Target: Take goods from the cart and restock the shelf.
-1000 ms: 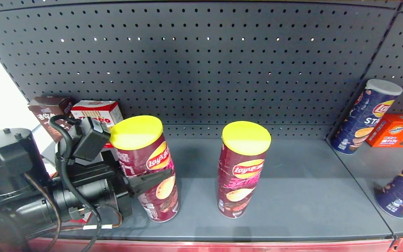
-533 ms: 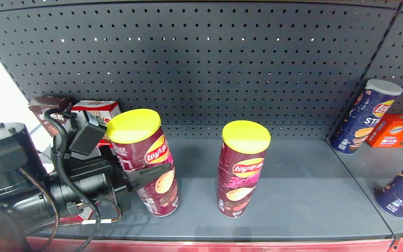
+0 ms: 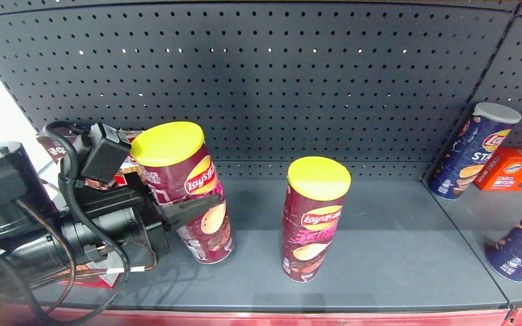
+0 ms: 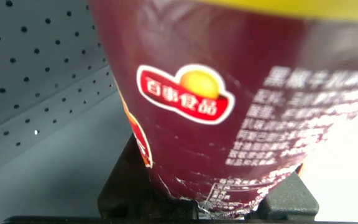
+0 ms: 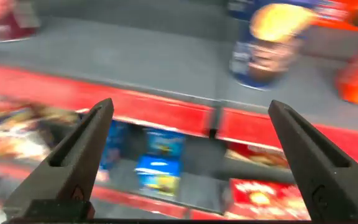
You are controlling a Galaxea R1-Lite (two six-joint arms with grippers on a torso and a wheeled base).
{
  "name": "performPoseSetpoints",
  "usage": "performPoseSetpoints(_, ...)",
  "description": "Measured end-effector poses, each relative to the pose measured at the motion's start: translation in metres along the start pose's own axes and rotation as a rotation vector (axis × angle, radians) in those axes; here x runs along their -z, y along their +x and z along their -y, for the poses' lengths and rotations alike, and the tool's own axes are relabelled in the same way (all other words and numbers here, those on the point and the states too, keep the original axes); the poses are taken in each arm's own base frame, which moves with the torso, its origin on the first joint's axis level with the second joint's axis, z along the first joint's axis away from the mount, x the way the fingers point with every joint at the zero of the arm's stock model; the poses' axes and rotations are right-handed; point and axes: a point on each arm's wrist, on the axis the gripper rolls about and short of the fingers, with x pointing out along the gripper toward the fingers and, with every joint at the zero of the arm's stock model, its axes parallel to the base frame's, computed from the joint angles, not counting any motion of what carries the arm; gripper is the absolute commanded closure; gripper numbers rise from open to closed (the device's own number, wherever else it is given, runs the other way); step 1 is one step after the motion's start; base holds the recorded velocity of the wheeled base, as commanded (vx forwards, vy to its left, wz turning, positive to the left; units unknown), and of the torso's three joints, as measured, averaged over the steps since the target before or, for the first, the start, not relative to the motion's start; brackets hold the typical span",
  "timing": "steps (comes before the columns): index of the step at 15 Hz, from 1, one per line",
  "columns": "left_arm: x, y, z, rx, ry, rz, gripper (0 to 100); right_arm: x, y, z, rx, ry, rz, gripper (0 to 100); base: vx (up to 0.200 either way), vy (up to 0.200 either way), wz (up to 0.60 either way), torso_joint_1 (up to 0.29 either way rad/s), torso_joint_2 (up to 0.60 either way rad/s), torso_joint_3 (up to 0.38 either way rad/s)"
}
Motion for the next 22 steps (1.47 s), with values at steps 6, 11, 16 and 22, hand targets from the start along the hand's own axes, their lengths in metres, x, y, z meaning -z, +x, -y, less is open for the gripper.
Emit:
performPoseSetpoints(6,-0.0070,-0.0023,0.0019,0.011,0.012,0.026,100,0.0002,-0.0003,0.0026,0.118,0.013,-0.009,0,0.000,0.000,0.00,0.000,0.00,0.000)
performPoseSetpoints(11,-0.0064,-0.0027,0.0044,0.049,0.014,0.027,100,-0.0004,0.0015,-0.0027,-0.185,-0.005,0.065,0,0.000,0.000,0.00,0.000,0.00,0.000)
performPoseSetpoints(16,-0.0098,-0.0022,0.0045,0.054,0.025,0.048,100,0.0014,0.0038,0.0000,-0.049,0.018,0.019,0,0.000,0.000,0.00,0.000,0.00,0.000)
performPoseSetpoints(22,-0.0105,-0.0020,0.0046,0.055,0.025,0.051,100,-0.0004,0.0080,-0.0025,0.234,0.008,-0.058,0,0.000,0.000,0.00,0.000,0.00,0.000)
